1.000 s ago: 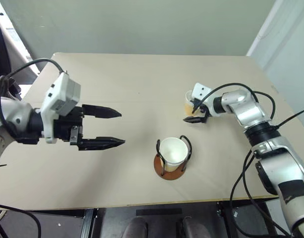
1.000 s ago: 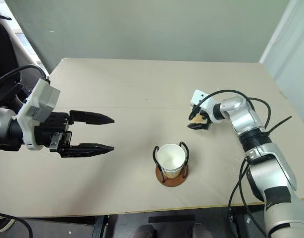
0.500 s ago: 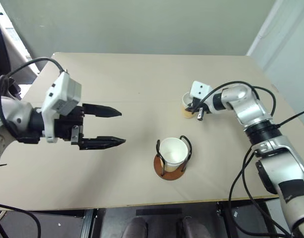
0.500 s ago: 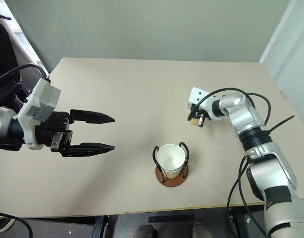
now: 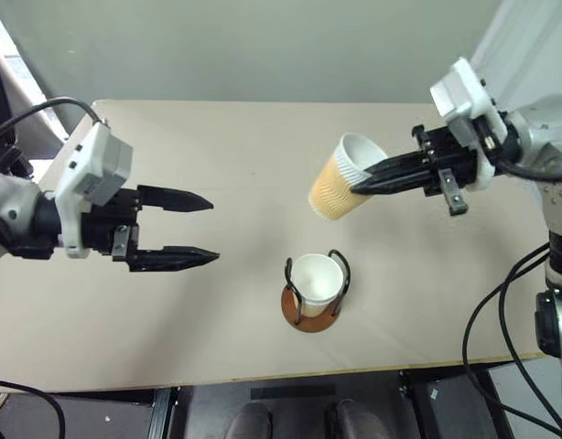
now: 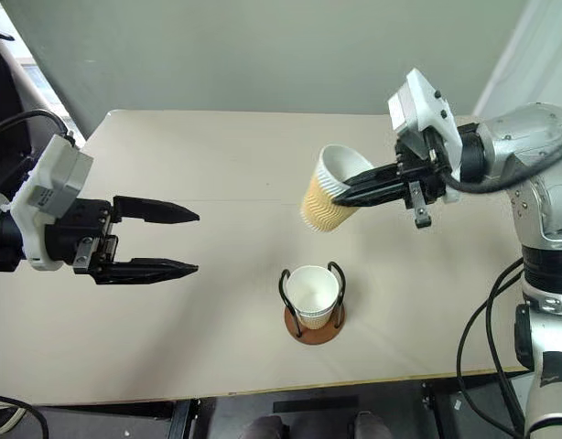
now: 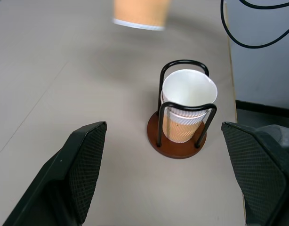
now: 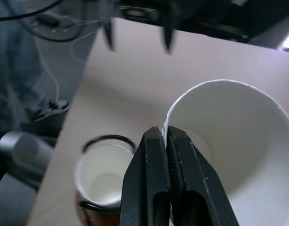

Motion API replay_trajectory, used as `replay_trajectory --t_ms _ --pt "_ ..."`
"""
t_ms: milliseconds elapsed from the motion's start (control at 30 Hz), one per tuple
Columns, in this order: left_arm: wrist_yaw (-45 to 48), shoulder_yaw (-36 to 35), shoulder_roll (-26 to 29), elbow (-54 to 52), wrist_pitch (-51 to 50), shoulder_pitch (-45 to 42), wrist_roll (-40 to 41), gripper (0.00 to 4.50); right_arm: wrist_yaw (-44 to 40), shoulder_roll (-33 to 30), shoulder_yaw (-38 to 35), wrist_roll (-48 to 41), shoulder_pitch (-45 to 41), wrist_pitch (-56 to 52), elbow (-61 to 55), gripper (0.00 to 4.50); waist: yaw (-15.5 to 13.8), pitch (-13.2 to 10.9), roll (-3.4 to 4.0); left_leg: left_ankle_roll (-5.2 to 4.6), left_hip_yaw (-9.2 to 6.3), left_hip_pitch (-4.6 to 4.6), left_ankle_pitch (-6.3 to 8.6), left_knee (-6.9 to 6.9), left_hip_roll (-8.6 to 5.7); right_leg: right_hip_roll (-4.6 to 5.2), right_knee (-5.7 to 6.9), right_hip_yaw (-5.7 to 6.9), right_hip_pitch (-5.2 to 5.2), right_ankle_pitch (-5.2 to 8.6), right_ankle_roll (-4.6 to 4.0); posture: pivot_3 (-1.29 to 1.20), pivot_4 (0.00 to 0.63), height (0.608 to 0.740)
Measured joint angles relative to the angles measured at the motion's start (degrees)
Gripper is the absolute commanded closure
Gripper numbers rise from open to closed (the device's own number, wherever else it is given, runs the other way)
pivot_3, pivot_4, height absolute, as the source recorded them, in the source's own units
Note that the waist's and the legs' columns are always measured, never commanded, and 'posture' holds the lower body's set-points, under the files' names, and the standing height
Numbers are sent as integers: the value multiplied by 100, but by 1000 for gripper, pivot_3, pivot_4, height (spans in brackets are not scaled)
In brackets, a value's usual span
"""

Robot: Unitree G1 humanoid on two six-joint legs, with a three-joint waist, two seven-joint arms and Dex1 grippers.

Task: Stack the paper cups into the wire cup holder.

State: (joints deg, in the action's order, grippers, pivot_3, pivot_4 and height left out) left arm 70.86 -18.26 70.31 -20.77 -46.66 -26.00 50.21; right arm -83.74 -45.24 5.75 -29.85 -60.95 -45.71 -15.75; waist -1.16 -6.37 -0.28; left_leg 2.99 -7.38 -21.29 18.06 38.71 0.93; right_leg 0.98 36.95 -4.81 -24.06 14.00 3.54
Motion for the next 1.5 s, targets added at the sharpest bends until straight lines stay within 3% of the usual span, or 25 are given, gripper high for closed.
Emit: replay_trajectory --t_ms 333,900,1067,1300,1333,1500 --pt "21 78 2 2 27 -7 -25 298 118 14 868 51 443 238 -658 4476 31 -1 -1 0 -3 27 1 -19 12 -12 4 1 19 9 -17 0 150 740" --pt "0 70 34 -25 -5 105 -32 298 20 -350 1276 338 745 636 -856 4476 33 -1 -2 2 -1 29 -1 -43 23 -17 2 1 12 13 -23 0 150 740" --pt "21 19 49 -23 -60 105 43 298 -7 -386 1304 428 753 676 -882 2910 33 -1 -2 2 -1 29 -1 -43 24 -17 2 1 12 13 -23 0 150 740" --pt "38 15 79 -23 -90 105 64 298 -14 -391 1302 422 750 671 -804 270 33 -1 -2 2 0 29 -1 -43 24 -17 2 1 12 13 -23 0 150 740" --pt "40 15 80 -22 -91 105 68 298 -21 -413 1287 379 751 621 -780 40 32 -1 -2 2 0 29 -1 -43 23 -17 2 1 12 13 -23 0 150 740" --pt "123 -129 137 25 -97 202 80 298 41 -1092 374 -2 1151 215 -364 40 -39 -2 -8 2 -2 27 0 -45 22 -14 -3 1 15 15 -27 0 150 740"
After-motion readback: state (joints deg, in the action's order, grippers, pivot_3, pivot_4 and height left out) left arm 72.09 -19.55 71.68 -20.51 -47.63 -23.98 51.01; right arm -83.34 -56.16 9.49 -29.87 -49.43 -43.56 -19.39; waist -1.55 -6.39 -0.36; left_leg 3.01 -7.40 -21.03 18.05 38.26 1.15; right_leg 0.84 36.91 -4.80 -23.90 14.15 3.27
